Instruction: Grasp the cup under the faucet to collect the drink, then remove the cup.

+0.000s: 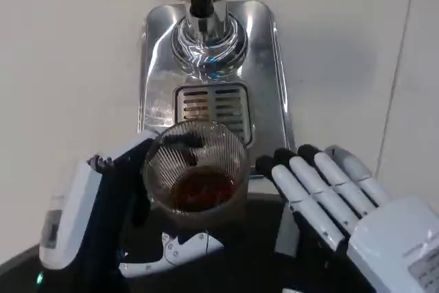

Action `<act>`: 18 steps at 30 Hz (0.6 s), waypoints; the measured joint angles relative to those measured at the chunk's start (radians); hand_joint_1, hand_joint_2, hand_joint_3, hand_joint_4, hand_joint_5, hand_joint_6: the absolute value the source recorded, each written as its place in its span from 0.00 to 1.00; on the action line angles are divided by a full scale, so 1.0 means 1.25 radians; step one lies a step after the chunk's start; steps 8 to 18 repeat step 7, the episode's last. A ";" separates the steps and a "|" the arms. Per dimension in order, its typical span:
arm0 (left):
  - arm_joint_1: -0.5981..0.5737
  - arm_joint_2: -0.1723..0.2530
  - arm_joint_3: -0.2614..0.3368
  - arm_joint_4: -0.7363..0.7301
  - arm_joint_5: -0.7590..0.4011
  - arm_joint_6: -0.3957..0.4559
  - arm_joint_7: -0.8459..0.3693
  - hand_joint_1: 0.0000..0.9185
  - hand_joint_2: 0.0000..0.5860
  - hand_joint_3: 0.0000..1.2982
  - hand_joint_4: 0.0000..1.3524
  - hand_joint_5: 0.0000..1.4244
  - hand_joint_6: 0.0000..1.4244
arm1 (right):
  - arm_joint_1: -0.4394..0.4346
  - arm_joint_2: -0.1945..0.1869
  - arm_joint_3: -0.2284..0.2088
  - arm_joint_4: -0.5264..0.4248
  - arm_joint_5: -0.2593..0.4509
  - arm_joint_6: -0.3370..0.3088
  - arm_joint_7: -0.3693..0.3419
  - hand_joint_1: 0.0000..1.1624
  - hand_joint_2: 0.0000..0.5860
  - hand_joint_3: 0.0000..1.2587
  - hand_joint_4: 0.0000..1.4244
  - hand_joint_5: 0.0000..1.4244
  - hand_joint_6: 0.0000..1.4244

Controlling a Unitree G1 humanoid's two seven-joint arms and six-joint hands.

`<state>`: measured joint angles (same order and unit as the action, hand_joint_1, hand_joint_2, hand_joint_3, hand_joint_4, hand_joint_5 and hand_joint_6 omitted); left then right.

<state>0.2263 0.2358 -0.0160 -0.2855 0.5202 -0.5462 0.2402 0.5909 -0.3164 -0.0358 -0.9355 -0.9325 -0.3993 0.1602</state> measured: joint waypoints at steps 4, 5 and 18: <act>-0.004 -0.002 0.000 0.000 0.000 0.000 -0.004 0.77 0.11 0.99 0.84 0.95 1.00 | 0.001 0.001 -0.007 0.000 0.014 0.004 0.009 0.07 1.00 0.00 0.00 0.00 0.00; -0.005 -0.003 0.000 0.000 0.000 0.000 -0.004 0.77 0.11 0.99 0.84 0.95 1.00 | 0.000 0.001 -0.008 0.000 0.015 0.006 0.012 0.07 1.00 0.00 0.00 0.00 0.00; -0.007 -0.005 0.001 0.000 0.000 0.000 -0.007 0.77 0.11 0.99 0.84 0.95 1.00 | -0.006 0.003 -0.007 0.000 0.015 0.010 0.017 0.07 1.00 0.00 0.00 0.00 0.00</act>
